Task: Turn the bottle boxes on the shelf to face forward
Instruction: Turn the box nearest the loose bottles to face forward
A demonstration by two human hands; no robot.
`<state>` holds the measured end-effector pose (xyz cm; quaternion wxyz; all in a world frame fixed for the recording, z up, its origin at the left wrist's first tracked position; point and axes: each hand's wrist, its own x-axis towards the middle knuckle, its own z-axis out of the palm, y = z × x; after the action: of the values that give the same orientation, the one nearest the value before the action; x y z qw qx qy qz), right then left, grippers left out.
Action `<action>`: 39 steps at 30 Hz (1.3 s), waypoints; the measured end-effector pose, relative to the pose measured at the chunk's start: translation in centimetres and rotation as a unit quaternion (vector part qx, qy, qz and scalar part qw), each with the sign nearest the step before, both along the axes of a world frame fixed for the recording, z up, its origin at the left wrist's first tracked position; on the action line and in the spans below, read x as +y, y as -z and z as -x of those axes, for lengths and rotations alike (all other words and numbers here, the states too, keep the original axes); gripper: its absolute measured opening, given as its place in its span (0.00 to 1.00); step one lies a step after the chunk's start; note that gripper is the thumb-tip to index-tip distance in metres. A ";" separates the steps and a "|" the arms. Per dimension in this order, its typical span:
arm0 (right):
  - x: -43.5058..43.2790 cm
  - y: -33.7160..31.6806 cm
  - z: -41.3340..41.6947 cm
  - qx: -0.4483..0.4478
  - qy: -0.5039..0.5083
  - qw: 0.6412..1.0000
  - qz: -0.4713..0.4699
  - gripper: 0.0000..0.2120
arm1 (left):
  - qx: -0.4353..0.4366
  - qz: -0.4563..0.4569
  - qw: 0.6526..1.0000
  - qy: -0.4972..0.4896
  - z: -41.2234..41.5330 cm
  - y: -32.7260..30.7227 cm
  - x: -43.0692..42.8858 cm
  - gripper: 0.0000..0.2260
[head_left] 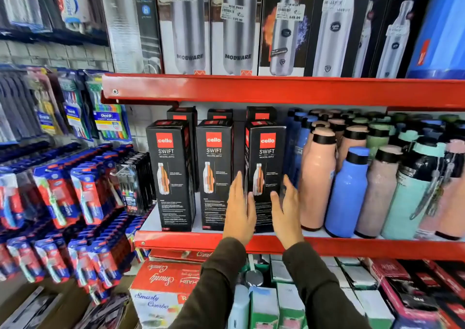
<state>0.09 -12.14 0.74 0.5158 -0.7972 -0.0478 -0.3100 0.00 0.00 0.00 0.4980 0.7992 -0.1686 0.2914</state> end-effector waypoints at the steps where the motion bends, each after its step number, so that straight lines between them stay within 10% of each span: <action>1: -0.2 0.4 -0.1 0.021 -0.006 1.000 -0.012 0.26 | 0.039 0.016 0.999 -0.002 -0.2 0.3 -0.2 0.26; 6: -0.6 2.4 -0.3 0.095 -0.064 0.993 -0.030 0.23 | 0.172 0.030 0.985 -0.004 -1.4 2.5 -0.8 0.25; 19: -1.9 1.9 -0.7 0.040 -0.068 0.996 -0.050 0.46 | 0.108 0.183 0.977 0.014 -1.2 2.3 -1.7 0.18; 39: -3.5 0.9 -1.1 0.071 -0.122 0.990 0.015 0.52 | 0.121 0.204 0.971 0.018 -2.8 2.4 -1.4 0.18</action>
<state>1.16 -15.61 -0.19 0.5402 -0.8128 -0.1124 -0.1869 2.77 -1.40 -2.44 0.6720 0.7073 -0.0582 0.2115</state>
